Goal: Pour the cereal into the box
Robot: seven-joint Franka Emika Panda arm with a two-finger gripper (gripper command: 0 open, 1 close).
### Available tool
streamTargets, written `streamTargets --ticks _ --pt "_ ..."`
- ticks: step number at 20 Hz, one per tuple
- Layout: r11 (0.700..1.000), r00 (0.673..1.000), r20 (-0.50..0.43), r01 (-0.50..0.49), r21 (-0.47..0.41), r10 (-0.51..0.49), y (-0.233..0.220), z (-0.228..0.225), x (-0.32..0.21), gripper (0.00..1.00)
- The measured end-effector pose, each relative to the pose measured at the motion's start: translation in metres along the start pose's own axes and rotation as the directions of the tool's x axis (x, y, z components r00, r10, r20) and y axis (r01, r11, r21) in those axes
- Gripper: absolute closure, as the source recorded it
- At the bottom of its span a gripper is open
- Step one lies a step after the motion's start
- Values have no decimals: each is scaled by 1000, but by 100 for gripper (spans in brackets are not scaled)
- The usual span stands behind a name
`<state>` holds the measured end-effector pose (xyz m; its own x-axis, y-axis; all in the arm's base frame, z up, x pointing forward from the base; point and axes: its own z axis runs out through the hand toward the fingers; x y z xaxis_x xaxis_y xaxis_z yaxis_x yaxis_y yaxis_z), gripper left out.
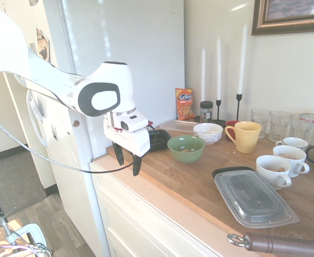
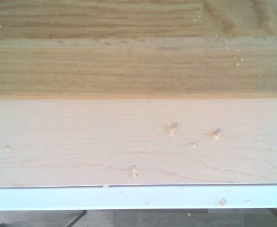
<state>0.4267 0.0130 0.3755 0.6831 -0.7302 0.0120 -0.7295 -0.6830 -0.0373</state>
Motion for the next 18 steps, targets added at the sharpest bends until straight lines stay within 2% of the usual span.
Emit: streamTargets --ticks 3,7,14,18 --pt "1000 1000 -17 -5 -4 5 -1 0 1 0" --pt "999 998 -57 -22 35 24 -11 -16 20 0" --pt "993 991 -92 -88 82 96 -31 -52 103 0" --pt "992 990 -91 -104 78 111 -51 -44 155 0"
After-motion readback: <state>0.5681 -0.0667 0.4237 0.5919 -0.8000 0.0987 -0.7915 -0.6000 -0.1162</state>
